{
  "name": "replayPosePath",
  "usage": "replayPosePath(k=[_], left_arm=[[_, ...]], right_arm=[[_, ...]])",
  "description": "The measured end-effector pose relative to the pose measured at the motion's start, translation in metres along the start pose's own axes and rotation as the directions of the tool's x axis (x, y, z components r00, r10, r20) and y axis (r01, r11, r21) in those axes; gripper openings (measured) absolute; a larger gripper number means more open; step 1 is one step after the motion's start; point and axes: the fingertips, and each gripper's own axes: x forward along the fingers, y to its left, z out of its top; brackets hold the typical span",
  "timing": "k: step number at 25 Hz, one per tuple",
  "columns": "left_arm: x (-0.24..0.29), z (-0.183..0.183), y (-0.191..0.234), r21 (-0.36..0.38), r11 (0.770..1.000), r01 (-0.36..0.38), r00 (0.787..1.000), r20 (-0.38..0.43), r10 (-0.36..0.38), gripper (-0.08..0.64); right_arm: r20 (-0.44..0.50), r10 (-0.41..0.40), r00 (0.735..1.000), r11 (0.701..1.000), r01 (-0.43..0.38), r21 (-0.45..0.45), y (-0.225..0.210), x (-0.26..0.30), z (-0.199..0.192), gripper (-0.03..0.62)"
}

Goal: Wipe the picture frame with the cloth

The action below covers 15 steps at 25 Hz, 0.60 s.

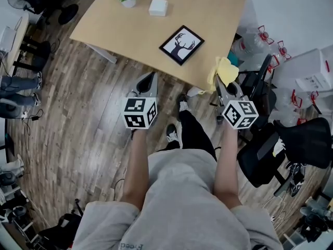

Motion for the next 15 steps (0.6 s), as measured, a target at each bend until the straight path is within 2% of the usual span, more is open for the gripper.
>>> replayPosePath(k=[8,12,15], left_arm=[[0.045,0.014,0.037,0.018,0.999,-0.033,0.999,-0.025,0.033,0.052],[0.081,0.036,0.053,0.02,0.999,-0.045,0.999,-0.029,0.046,0.052],[0.109,0.042,0.057,0.036,0.999,-0.038,0.998,-0.055,0.04,0.052]], right_arm=[[-0.009,0.081,0.997,0.996,-0.081,0.027,-0.009,0.077,0.013,0.05],[-0.067,0.149,0.987,0.988,-0.151,-0.031,-0.01,0.116,0.021,0.049],[-0.101,0.163,0.981,0.986,-0.166,-0.029,-0.024,0.141,0.021,0.049]])
